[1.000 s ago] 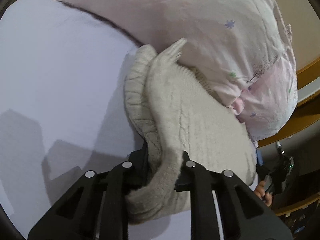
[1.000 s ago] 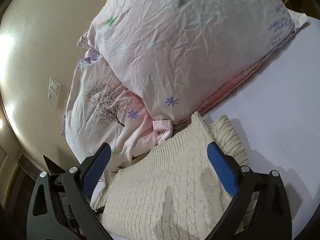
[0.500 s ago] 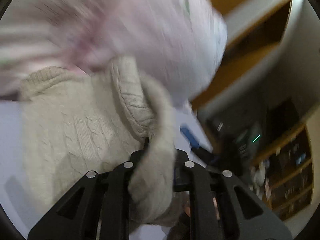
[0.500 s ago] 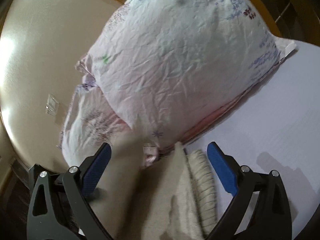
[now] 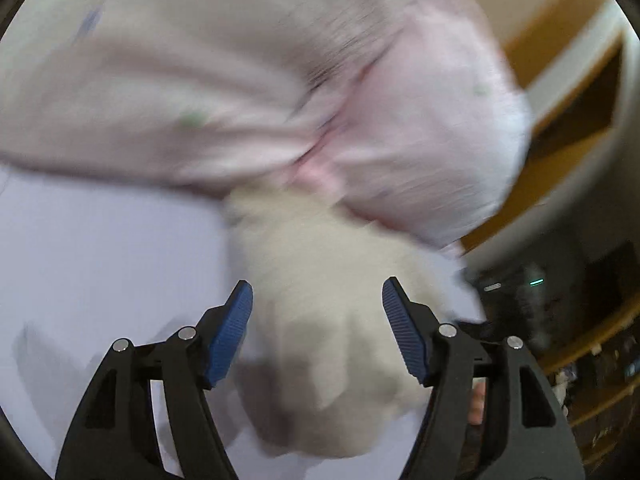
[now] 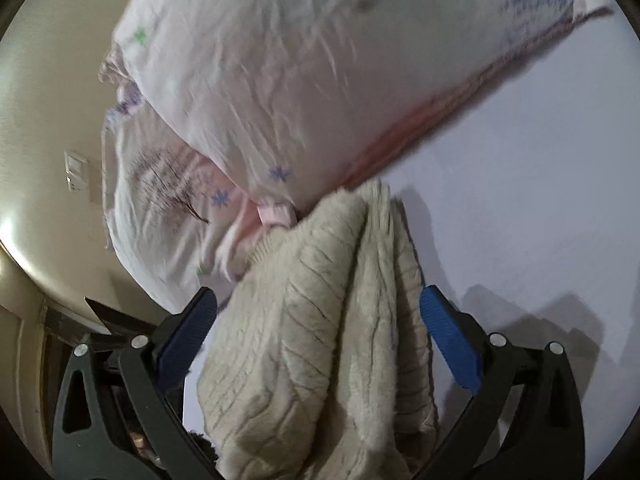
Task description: Fold small clothes
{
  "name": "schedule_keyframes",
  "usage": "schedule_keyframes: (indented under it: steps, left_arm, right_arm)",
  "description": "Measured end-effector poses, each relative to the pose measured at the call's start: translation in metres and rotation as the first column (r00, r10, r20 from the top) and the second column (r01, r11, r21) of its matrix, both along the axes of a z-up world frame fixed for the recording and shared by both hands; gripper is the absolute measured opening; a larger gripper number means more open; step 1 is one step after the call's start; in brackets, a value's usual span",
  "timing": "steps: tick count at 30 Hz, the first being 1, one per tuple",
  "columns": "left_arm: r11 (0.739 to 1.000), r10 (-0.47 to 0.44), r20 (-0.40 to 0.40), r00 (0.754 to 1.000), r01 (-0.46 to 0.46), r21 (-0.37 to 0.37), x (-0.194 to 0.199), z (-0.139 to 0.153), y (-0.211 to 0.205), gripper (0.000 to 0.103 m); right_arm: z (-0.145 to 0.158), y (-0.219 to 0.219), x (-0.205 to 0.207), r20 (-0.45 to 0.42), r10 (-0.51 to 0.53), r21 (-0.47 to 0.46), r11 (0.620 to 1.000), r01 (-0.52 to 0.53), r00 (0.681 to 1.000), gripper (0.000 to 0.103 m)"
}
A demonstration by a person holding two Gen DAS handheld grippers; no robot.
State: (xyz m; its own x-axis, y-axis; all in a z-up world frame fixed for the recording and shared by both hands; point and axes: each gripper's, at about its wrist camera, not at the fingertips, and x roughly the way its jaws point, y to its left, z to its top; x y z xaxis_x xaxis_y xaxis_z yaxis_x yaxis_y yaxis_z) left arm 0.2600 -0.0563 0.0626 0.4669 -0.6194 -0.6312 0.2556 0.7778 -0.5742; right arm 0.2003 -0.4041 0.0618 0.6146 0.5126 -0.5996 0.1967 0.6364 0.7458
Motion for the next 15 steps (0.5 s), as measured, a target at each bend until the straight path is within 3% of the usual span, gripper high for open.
schedule_keyframes:
  steps: [2, 6, 10, 12, 13, 14, 15]
  left_arm:
    - [1.000, -0.004, -0.048, 0.999, 0.005, 0.026, 0.003, -0.015, -0.007, 0.068]
    - [0.999, -0.047, -0.064, 0.997, 0.045, -0.027, 0.002, -0.021, -0.021, 0.072]
    - [0.998, -0.045, -0.072, 0.996, 0.048, 0.032, -0.001, -0.030, -0.040, 0.082]
    - [0.998, -0.046, -0.105, 0.993, 0.050, 0.035, 0.001, -0.042, -0.043, 0.083]
    - [0.999, -0.038, -0.090, 0.995, 0.040, 0.022, -0.001, -0.044, -0.040, 0.082]
    - [0.999, -0.043, -0.085, 0.995, 0.045, 0.024, -0.004, -0.046, -0.037, 0.082]
    - [0.999, -0.046, -0.080, 0.996, 0.048, 0.021, -0.002, -0.048, -0.038, 0.068]
  right_arm:
    - [-0.008, 0.005, 0.004, -0.038, 0.030, 0.000, 1.000, -0.030, 0.999, 0.101]
    - [-0.017, 0.011, 0.007, -0.093, 0.037, -0.045, 0.998, -0.041, 0.995, 0.101]
    - [-0.016, 0.017, 0.003, -0.088, 0.039, -0.077, 0.996, -0.045, 0.995, 0.101]
    - [-0.017, 0.025, 0.006, -0.082, 0.064, -0.073, 0.995, -0.070, 0.995, 0.094]
    - [-0.017, 0.030, 0.005, -0.080, 0.078, -0.094, 0.992, -0.086, 0.994, 0.079]
    - [-0.019, 0.034, 0.006, -0.089, 0.090, -0.111, 0.989, -0.100, 0.992, 0.053]
    - [-0.023, 0.037, 0.007, -0.101, 0.105, -0.097, 0.989, -0.115, 0.989, 0.046]
